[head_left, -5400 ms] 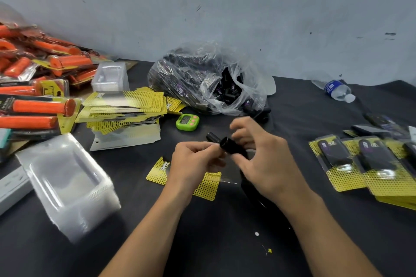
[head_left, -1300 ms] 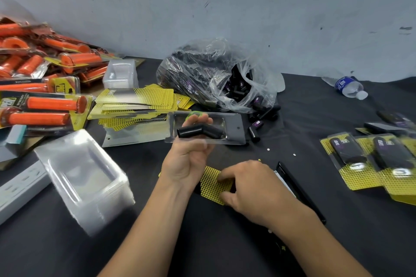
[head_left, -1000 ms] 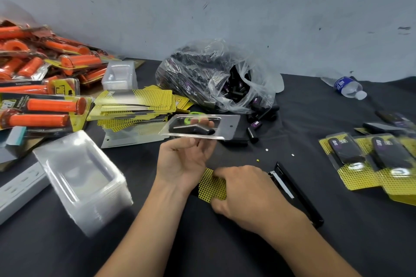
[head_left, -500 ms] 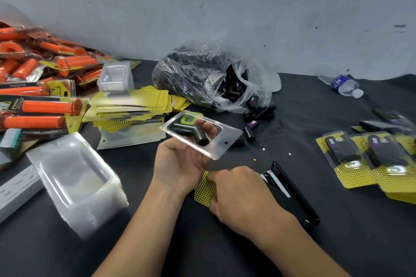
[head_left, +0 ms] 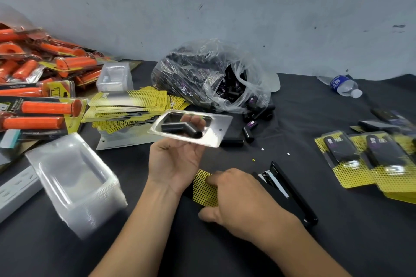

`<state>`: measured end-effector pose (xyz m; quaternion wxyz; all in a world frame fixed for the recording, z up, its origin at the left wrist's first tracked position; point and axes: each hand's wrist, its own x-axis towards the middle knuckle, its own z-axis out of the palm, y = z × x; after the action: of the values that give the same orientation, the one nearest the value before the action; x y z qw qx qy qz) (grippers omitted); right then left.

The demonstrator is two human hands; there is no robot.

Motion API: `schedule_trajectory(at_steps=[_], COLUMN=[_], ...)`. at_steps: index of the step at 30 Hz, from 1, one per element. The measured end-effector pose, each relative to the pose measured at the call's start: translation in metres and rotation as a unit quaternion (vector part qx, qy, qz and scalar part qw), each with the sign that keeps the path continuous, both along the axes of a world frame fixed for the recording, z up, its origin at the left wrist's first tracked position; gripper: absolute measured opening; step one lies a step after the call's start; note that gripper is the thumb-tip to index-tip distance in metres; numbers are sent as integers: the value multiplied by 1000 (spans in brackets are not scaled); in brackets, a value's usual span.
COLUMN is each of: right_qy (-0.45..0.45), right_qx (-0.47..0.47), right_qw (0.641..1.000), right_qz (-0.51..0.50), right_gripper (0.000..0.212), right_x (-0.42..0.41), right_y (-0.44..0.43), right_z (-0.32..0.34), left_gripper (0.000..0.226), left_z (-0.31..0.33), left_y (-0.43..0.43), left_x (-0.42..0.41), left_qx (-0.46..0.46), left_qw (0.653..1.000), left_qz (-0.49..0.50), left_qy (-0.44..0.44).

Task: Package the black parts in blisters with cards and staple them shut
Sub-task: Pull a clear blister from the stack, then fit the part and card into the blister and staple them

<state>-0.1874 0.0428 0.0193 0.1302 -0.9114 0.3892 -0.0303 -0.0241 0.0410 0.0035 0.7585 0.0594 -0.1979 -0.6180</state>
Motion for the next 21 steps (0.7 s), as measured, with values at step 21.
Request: schedule_trajectory(at_steps=[21], right_qy=[64], right_qx=[-46], right_qw=[996], right_qz=[42], right_gripper=[16], right_x=[23], right_y=[35], right_z=[13], left_gripper=[59], left_z=[3], left_y=[10], left_x=[25], left_qx=[-60], left_qw=[991], left_qz=[78], left_qy=[93])
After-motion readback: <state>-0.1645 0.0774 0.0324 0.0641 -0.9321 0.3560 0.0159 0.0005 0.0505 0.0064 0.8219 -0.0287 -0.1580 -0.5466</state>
